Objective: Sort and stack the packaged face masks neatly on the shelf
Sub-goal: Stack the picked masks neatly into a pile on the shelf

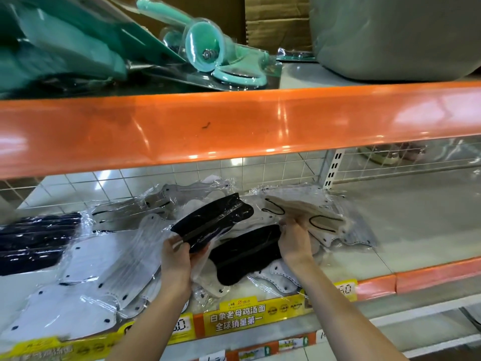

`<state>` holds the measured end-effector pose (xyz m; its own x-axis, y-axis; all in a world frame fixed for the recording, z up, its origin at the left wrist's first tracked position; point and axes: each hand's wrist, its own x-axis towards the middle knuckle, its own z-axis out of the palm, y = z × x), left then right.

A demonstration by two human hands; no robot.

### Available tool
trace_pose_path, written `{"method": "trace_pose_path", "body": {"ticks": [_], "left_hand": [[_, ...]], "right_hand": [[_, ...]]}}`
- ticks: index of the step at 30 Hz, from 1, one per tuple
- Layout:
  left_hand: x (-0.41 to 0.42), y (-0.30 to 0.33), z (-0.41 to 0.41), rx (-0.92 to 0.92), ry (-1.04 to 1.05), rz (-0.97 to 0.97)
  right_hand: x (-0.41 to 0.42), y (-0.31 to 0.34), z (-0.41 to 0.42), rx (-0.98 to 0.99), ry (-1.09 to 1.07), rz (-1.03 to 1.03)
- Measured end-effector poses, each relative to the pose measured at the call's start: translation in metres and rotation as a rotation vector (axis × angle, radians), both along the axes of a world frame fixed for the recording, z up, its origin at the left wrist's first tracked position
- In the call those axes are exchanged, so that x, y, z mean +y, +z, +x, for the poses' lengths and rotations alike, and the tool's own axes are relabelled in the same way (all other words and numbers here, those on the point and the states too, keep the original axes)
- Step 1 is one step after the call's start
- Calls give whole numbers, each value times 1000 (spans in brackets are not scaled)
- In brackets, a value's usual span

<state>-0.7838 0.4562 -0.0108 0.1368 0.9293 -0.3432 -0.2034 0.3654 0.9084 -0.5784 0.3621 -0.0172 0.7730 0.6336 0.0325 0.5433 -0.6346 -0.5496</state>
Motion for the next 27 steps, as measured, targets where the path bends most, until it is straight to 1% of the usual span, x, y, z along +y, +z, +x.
{"method": "trace_pose_path", "body": {"ticks": [2,4,5,7,9,11,12,13,15,16,17,18,19,20,22,24,27], "left_hand": [[-8,3,0,-69,10,-16],[-15,4,2,-86,5,0],[-19,4,4,-88,-3,13],[-25,3,8,-103,-9,24],[-29,3,10,-121,-2,19],[-33,3,13,-138,7,8],[-35,4,14,-145,9,7],[-36,3,15,-148,12,11],[-37,0,17,-147,8,22],[-38,-1,18,-147,6,28],[-38,-2,19,-147,3,33],[-39,-3,21,-143,-1,38],[-40,-3,22,-137,-4,41],[-41,-4,23,-127,-8,43],[-44,-3,26,-120,-11,37],[-46,-2,28,-135,-1,28],[-48,0,27,-159,7,41]], "right_hand": [[0,0,-4,-12,34,-2],[-2,6,-8,-2,39,79],[-5,11,-9,41,31,124],[-12,23,-9,198,45,212],[-24,36,-7,289,128,222],[-41,47,-8,268,252,121],[-51,51,-10,258,313,93],[-59,54,-12,250,374,107],[-73,56,-22,189,461,239],[-78,54,-27,101,474,315],[-81,50,-28,-46,475,348],[-82,44,-28,-227,478,324],[-83,38,-28,-356,489,258],[-82,31,-28,-385,510,155],[-79,10,-27,-322,523,-16],[-74,-8,-28,-309,518,-158],[-65,-22,-30,-379,472,-213]]}}
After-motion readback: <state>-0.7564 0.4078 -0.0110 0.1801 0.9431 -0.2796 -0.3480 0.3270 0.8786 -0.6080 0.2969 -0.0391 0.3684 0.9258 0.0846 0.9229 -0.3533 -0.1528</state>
